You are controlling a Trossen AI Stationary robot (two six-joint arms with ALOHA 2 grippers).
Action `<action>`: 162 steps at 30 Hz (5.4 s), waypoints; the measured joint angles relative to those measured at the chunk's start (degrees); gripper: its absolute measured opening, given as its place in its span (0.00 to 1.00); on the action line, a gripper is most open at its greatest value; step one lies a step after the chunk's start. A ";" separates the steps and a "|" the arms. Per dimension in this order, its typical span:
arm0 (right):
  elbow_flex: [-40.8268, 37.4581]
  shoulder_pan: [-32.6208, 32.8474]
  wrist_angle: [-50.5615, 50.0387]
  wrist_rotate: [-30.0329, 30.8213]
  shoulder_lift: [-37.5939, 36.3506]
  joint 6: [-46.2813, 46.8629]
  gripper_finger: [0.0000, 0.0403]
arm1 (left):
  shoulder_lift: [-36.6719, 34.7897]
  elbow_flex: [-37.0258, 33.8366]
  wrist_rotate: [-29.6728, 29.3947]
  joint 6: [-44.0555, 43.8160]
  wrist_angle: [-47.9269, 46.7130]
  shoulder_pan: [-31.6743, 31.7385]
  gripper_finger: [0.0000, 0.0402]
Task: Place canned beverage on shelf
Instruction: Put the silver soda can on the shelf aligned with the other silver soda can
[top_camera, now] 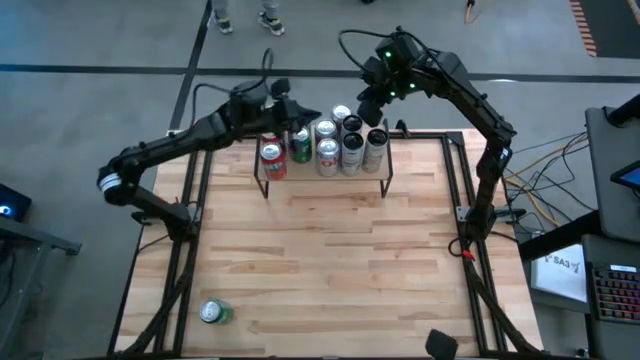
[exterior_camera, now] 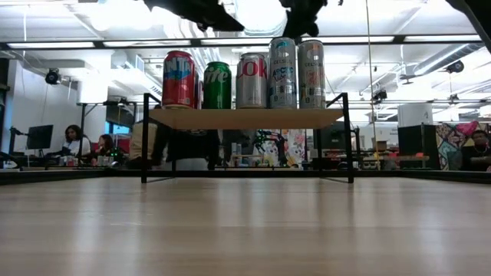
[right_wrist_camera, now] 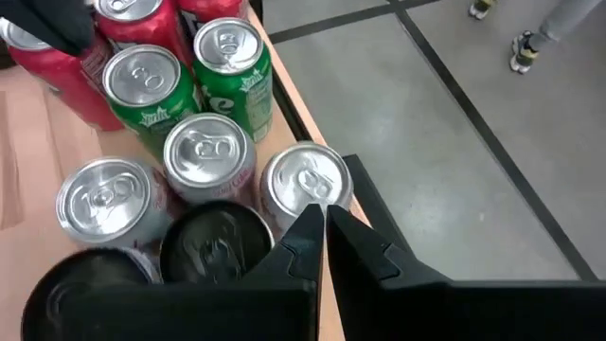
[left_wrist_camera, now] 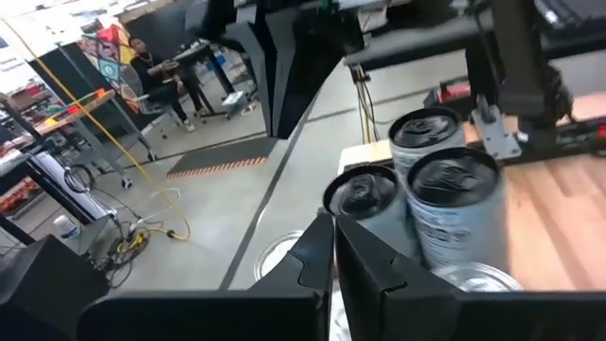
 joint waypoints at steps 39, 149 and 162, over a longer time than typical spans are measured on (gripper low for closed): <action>-5.75 0.50 -2.04 -0.15 -5.29 2.51 0.02 | 22.15 24.49 -0.08 5.02 -17.76 4.63 0.00; -14.47 -9.58 13.66 -14.55 2.43 17.18 0.02 | -19.15 -25.33 -0.17 -4.08 16.27 5.33 0.00; -14.08 -6.73 25.06 -14.55 2.43 22.64 0.02 | -18.83 -25.37 -0.61 -2.39 15.64 5.33 0.00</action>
